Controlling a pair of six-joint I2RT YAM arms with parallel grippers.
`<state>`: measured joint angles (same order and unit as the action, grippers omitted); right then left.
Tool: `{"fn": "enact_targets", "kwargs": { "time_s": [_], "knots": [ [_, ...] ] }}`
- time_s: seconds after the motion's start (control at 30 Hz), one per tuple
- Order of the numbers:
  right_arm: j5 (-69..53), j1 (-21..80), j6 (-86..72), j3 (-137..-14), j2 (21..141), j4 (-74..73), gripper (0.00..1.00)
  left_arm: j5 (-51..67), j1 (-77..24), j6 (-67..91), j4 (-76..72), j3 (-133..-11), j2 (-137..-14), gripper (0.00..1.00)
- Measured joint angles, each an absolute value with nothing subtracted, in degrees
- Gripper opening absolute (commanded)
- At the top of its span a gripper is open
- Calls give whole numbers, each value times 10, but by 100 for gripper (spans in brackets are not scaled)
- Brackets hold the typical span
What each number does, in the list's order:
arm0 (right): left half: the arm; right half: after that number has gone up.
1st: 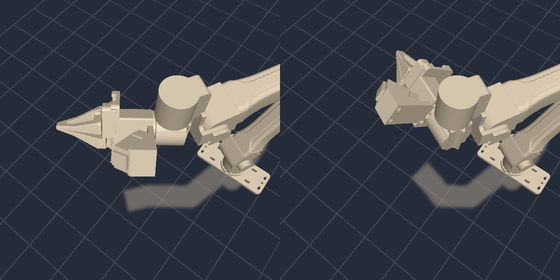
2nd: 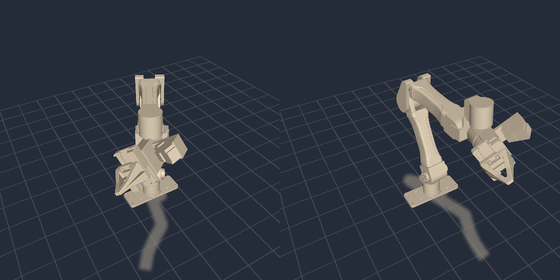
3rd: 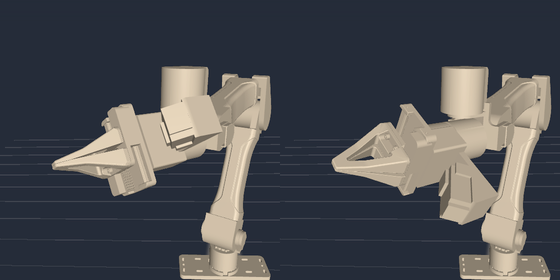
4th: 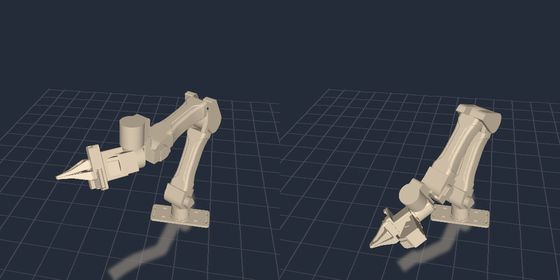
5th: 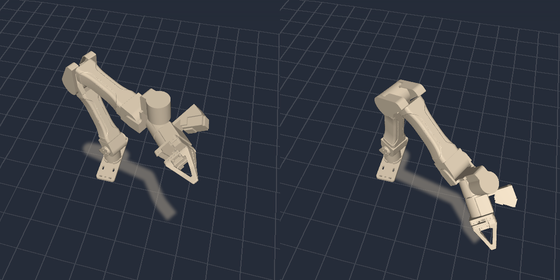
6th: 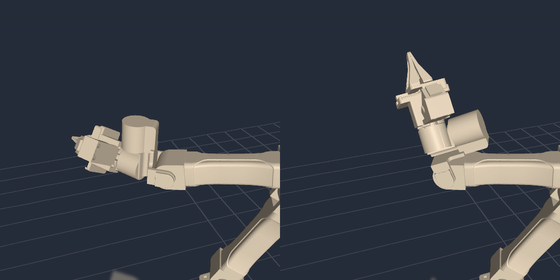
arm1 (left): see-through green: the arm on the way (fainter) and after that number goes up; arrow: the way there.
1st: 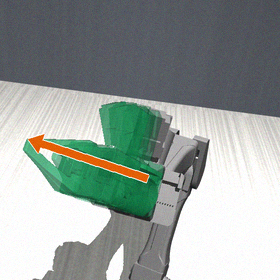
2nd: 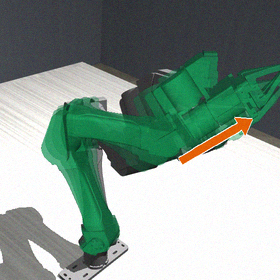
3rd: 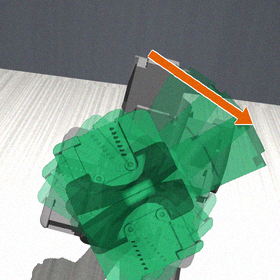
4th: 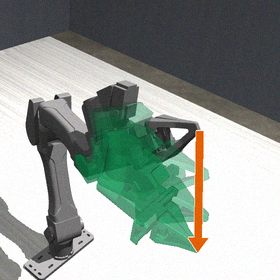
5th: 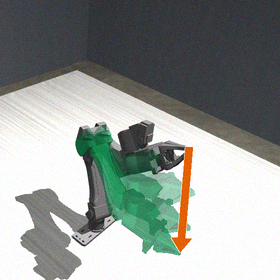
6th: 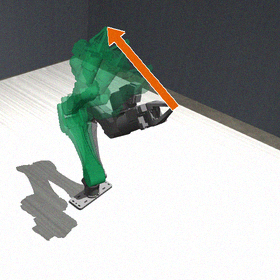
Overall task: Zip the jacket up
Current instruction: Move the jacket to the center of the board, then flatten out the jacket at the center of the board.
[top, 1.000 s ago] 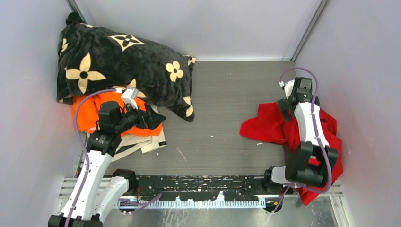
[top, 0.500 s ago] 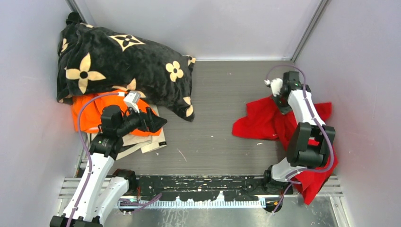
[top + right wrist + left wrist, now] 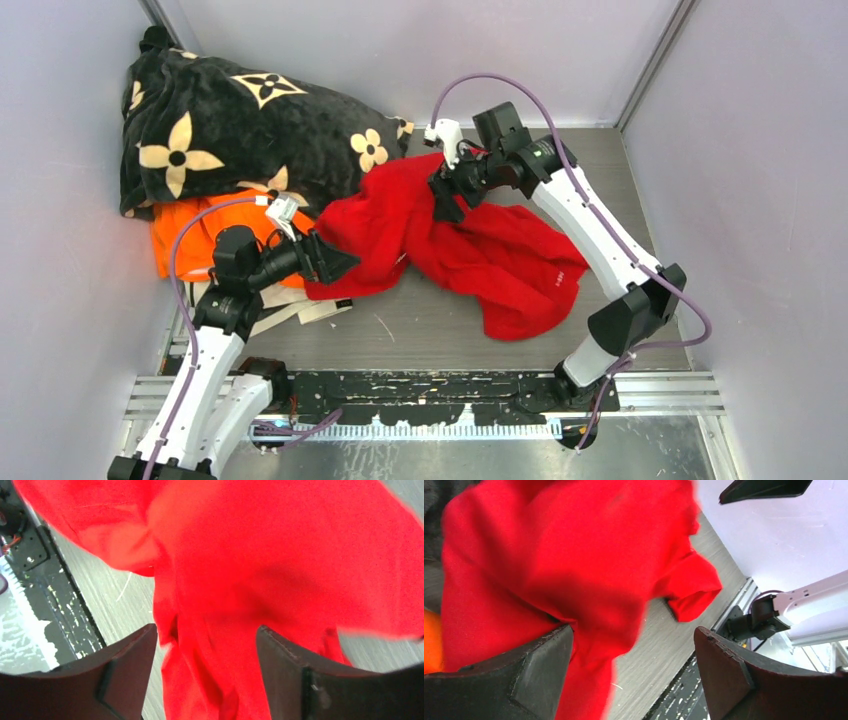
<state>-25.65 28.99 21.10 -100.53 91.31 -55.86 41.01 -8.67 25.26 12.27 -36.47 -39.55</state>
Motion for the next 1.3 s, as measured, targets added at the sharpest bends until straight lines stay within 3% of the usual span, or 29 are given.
{"fn": "enact_targets", "kwargs": {
  "time_s": [0.2,0.4,0.7,0.87,1.03,1.3],
  "knots": [
    [-278,282,198,-978,918,-567,93,416,-88,292,117,-355,-383,81],
    [-336,214,203,-818,795,-536,94,342,-130,295,154,-370,-397,77],
    [-449,191,420,-565,674,-507,93,190,-193,190,280,-488,-505,80],
    [-465,163,473,-529,659,-493,92,115,-226,157,310,-487,-540,94],
    [-484,159,500,-513,655,-488,92,8,-227,110,335,-498,-565,94],
    [-494,159,520,-511,655,-485,91,-32,-228,40,386,-535,-681,92]
  ]
}}
